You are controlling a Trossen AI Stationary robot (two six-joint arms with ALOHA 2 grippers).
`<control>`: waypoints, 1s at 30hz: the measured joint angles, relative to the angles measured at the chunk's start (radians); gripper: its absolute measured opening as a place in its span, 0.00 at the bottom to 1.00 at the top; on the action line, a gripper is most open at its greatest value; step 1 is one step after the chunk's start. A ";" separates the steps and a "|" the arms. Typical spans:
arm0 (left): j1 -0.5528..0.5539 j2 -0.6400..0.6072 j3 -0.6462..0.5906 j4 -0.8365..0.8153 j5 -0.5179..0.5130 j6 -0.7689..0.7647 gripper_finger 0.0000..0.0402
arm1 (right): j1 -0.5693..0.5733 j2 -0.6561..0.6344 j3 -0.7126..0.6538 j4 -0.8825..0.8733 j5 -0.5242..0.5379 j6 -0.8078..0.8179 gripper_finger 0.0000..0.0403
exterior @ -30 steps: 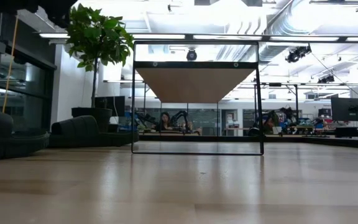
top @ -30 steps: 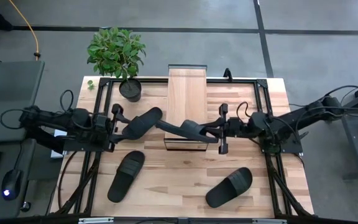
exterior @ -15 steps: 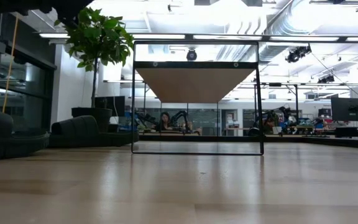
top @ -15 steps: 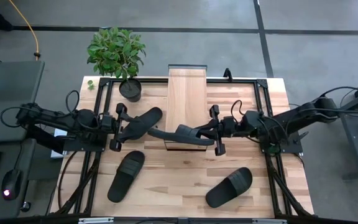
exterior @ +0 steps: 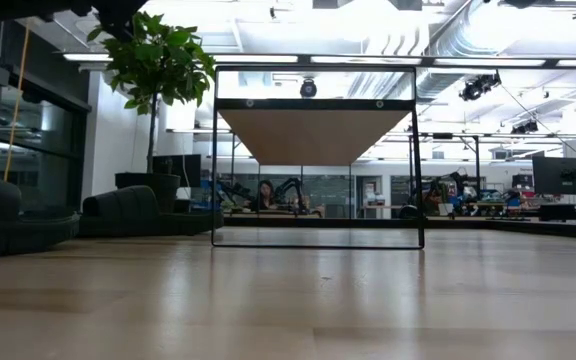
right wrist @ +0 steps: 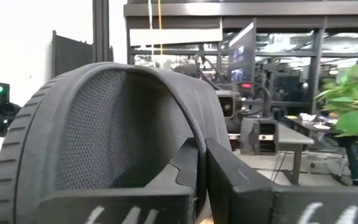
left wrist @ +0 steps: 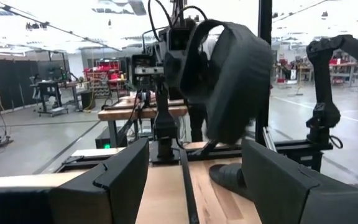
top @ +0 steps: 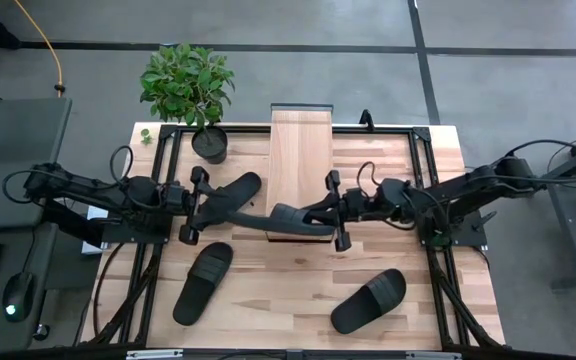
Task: Pick and place slides into the shelf
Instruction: Put the top right black slipper on the shelf
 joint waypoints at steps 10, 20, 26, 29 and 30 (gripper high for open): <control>-0.001 0.021 0.000 0.019 0.089 -0.005 0.59 | 0.001 0.073 0.101 -0.082 -0.038 -0.019 0.00; 0.000 0.023 0.000 0.010 0.144 -0.017 0.59 | 0.011 0.062 0.108 -0.124 -0.021 -0.012 0.00; 0.000 0.023 0.000 0.004 0.147 -0.017 0.59 | 0.018 0.044 0.108 -0.145 -0.017 -0.012 0.00; 0.000 0.022 0.000 0.003 0.148 -0.014 0.59 | 0.023 0.030 0.108 -0.173 -0.002 -0.012 0.00; 0.000 0.023 0.000 0.003 0.148 -0.013 0.59 | 0.023 0.030 0.108 -0.176 0.006 -0.011 0.00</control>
